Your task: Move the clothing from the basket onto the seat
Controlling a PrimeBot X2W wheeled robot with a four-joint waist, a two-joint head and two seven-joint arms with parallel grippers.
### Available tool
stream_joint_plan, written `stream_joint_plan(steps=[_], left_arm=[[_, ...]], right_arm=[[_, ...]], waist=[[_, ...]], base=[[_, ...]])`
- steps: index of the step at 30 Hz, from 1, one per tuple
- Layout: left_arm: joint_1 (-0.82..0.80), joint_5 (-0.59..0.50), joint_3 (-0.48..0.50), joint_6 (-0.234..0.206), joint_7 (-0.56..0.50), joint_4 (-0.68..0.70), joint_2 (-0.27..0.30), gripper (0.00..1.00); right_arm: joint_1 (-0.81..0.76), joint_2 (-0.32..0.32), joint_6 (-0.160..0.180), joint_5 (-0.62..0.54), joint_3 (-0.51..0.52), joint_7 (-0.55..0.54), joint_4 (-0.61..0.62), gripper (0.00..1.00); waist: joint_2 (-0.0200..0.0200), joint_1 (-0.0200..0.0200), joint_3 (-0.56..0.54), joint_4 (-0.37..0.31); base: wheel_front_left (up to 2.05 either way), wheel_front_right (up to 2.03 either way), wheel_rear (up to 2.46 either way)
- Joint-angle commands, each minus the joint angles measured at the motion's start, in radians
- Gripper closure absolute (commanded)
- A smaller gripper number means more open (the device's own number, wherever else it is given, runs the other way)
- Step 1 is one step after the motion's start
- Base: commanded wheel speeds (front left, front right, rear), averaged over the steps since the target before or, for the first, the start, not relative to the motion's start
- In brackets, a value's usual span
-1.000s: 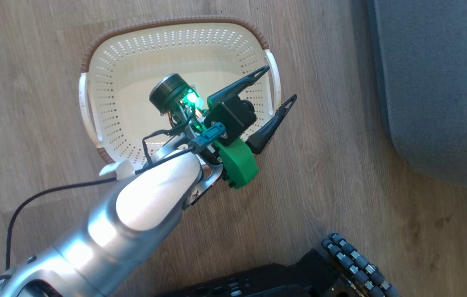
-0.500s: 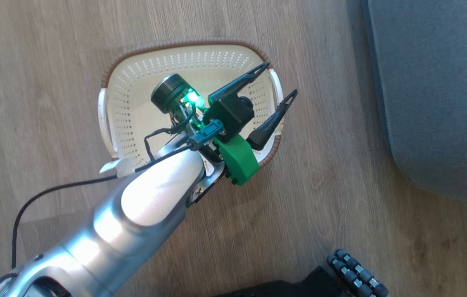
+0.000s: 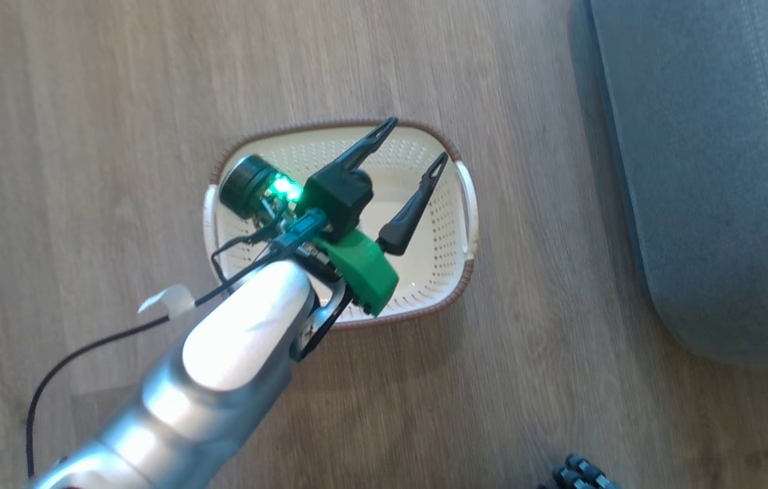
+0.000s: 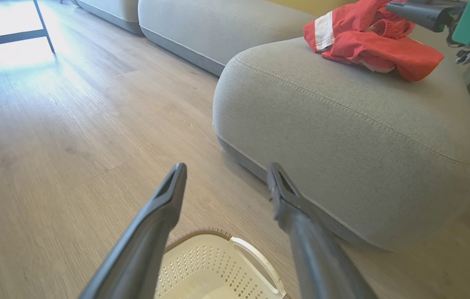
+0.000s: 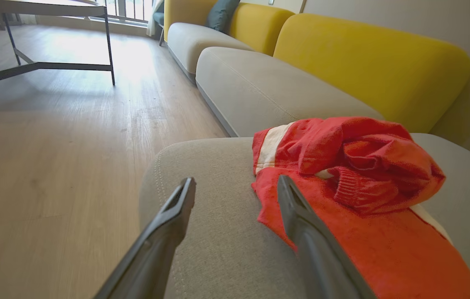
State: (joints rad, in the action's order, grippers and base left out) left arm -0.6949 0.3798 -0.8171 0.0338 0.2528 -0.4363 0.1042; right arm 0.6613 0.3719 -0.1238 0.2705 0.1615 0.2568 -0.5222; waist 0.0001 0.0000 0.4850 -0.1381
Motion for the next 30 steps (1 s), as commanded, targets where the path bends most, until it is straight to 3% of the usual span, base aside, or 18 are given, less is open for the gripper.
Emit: stream_joint_plan(steps=[1, 8, 16, 30], left_arm=[[0.014, -0.007, 0.039, -0.007, 0.009, 0.032, 0.005, 0.0], [0.114, -0.025, 0.142, -0.022, 0.009, 0.044, 0.009, 0.0], [0.232, -0.064, 0.287, -0.048, 0.009, 0.051, 0.014, 0.0], [0.43, -0.123, 0.551, -0.081, 0.009, 0.091, 0.023, 0.0]], right_arm=[[-0.038, 0.013, -0.007, 0.009, -0.026, 0.005, 0.048, 0.0], [-0.135, -0.018, -0.007, 0.046, -0.117, 0.005, 0.165, 0.0], [-0.226, -0.049, -0.007, 0.077, -0.215, 0.005, 0.214, 0.0], [-0.375, -0.114, -0.007, 0.101, -0.3, 0.005, 0.253, 0.0]], waist=[[-0.0001, 0.0, -0.038, 0.027], [-0.0001, 0.0, -0.13, 0.084], [-0.0001, 0.0, -0.236, 0.142], [-0.0001, 0.0, -0.351, 0.165]], base=[[0.0, 0.0, 0.0], [0.0, 0.0, 0.0], [0.0, 0.0, 0.0], [0.0, 0.0, 0.0]])
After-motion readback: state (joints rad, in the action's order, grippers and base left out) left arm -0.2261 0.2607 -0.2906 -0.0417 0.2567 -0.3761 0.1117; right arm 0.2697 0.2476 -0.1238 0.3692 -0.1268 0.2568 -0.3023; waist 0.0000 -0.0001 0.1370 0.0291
